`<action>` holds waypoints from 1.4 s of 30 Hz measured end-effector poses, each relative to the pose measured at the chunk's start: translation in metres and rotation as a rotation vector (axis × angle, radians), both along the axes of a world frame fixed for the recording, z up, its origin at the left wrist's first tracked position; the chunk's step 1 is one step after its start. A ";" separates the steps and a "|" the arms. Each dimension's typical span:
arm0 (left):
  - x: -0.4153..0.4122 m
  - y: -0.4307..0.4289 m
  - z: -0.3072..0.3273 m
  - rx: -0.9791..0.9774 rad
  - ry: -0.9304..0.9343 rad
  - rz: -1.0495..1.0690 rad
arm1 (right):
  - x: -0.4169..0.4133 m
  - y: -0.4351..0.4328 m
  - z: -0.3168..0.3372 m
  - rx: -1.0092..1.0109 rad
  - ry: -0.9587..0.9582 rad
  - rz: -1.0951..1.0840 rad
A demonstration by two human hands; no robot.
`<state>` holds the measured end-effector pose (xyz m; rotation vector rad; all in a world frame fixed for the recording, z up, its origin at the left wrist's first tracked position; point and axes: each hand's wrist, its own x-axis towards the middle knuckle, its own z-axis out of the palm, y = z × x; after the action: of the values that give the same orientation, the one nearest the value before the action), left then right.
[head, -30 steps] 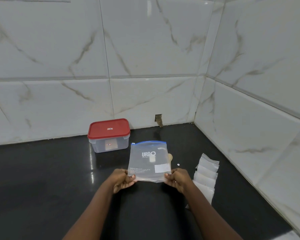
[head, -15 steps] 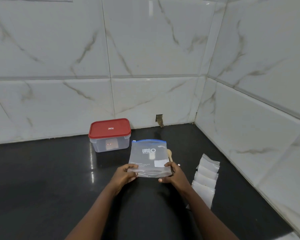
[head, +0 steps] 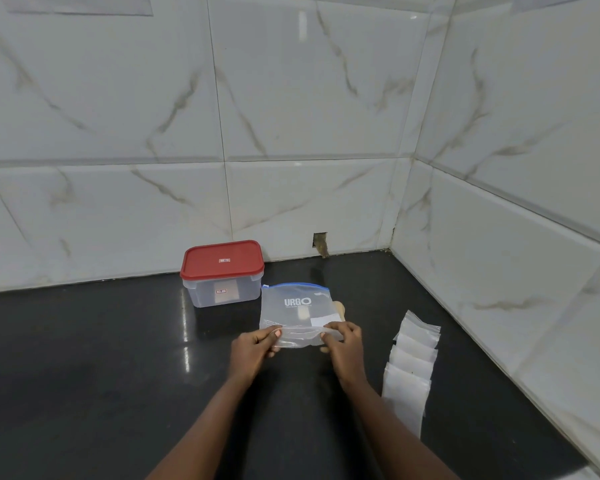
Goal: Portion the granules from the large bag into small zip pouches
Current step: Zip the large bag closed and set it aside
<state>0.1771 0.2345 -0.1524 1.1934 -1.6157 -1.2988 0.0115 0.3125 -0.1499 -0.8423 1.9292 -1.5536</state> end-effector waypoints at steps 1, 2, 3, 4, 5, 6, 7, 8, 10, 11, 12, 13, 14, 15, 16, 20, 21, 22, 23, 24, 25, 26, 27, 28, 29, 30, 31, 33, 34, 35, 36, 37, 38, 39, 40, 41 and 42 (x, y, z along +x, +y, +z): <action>-0.001 0.001 -0.001 -0.010 0.004 -0.005 | -0.001 -0.001 0.000 0.010 -0.014 -0.089; -0.001 0.003 -0.001 -0.021 0.004 -0.006 | -0.002 -0.003 -0.001 0.027 -0.022 -0.182; -0.002 0.004 -0.002 -0.028 -0.001 -0.003 | -0.003 -0.003 -0.001 0.034 -0.029 -0.264; -0.002 0.006 -0.002 -0.031 -0.005 0.001 | -0.004 -0.003 0.000 0.034 -0.019 -0.329; -0.001 0.006 -0.003 -0.030 -0.007 -0.002 | -0.005 -0.001 -0.001 0.025 0.000 -0.368; -0.001 0.007 -0.003 -0.032 -0.010 -0.011 | -0.005 0.002 -0.001 0.027 0.045 -0.385; -0.001 0.008 -0.004 -0.038 -0.015 -0.025 | -0.005 0.005 -0.003 0.030 0.117 -0.391; -0.001 0.009 -0.004 -0.048 -0.021 -0.042 | -0.004 0.008 -0.007 0.031 0.203 -0.387; 0.000 0.012 -0.005 -0.076 -0.040 -0.079 | -0.004 0.013 -0.018 0.030 0.335 -0.377; 0.001 0.013 -0.007 -0.084 -0.050 -0.090 | -0.004 0.015 -0.022 0.030 0.340 -0.371; 0.002 0.014 -0.010 -0.076 -0.050 -0.091 | -0.005 0.018 -0.024 0.045 0.297 -0.362; 0.005 0.013 -0.013 -0.047 -0.045 -0.085 | -0.007 0.020 -0.025 0.063 0.238 -0.344; 0.008 0.012 -0.017 -0.006 -0.051 -0.080 | -0.009 0.023 -0.023 0.091 0.164 -0.304; 0.011 0.010 -0.020 0.047 -0.061 -0.086 | -0.013 0.025 -0.023 0.106 0.096 -0.254; 0.015 0.008 -0.023 0.113 -0.066 -0.104 | -0.016 0.027 -0.022 0.121 0.018 -0.197; 0.022 0.006 -0.017 0.448 0.137 -0.149 | -0.025 0.026 -0.015 0.102 -0.417 -0.102; 0.021 0.004 -0.014 0.492 0.184 -0.139 | -0.027 0.024 -0.013 0.088 -0.504 -0.097; 0.019 0.003 -0.012 0.513 0.205 -0.119 | -0.027 0.022 -0.011 0.096 -0.531 -0.081; 0.017 0.000 -0.010 0.527 0.215 -0.095 | -0.027 0.020 -0.008 0.109 -0.526 -0.057; 0.015 -0.004 -0.009 0.540 0.215 -0.077 | -0.027 0.018 -0.006 0.138 -0.503 -0.022; 0.013 -0.007 -0.008 0.564 0.209 -0.072 | -0.027 0.016 -0.004 0.170 -0.487 0.010; 0.012 -0.010 -0.006 0.592 0.193 -0.097 | -0.027 0.015 0.000 0.213 -0.486 0.046; 0.011 -0.012 -0.004 0.618 0.164 -0.144 | -0.026 0.014 0.003 0.271 -0.504 0.087; 0.013 -0.014 -0.003 0.641 0.122 -0.203 | -0.026 0.014 0.008 0.344 -0.539 0.128; 0.016 -0.016 -0.003 0.669 0.075 -0.264 | -0.028 0.015 0.012 0.430 -0.578 0.167; 0.020 -0.018 -0.002 0.696 0.038 -0.327 | -0.032 0.017 0.016 0.514 -0.605 0.205; 0.024 -0.021 -0.002 0.720 0.014 -0.394 | -0.037 0.017 0.017 0.567 -0.614 0.241; 0.032 -0.024 -0.002 0.765 -0.023 -0.532 | -0.045 0.018 0.020 0.601 -0.652 0.307; 0.035 -0.024 -0.002 0.792 -0.024 -0.595 | -0.046 0.017 0.020 0.587 -0.691 0.325; 0.036 -0.023 0.000 0.817 -0.020 -0.647 | -0.046 0.015 0.018 0.552 -0.725 0.324; 0.036 -0.022 0.000 0.836 -0.015 -0.694 | -0.046 0.012 0.016 0.507 -0.742 0.306; 0.035 -0.020 0.000 0.840 -0.012 -0.720 | -0.044 0.008 0.012 0.460 -0.741 0.272; 0.033 -0.018 0.002 0.841 0.016 -0.721 | -0.042 0.004 0.009 0.426 -0.730 0.246; 0.030 -0.018 0.002 0.849 0.070 -0.687 | -0.040 0.001 0.006 0.403 -0.720 0.234; 0.027 -0.018 0.001 0.867 0.147 -0.614 | -0.038 0.000 0.005 0.392 -0.716 0.231; 0.024 -0.020 0.000 0.876 0.224 -0.522 | -0.037 -0.002 0.005 0.392 -0.712 0.237; 0.021 -0.024 -0.001 0.866 0.283 -0.426 | -0.037 -0.003 0.006 0.400 -0.705 0.244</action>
<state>0.1980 0.2110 -0.1536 1.0640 -1.1351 -2.4722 -0.0251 0.3098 -0.1439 -0.2802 1.4667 -1.0634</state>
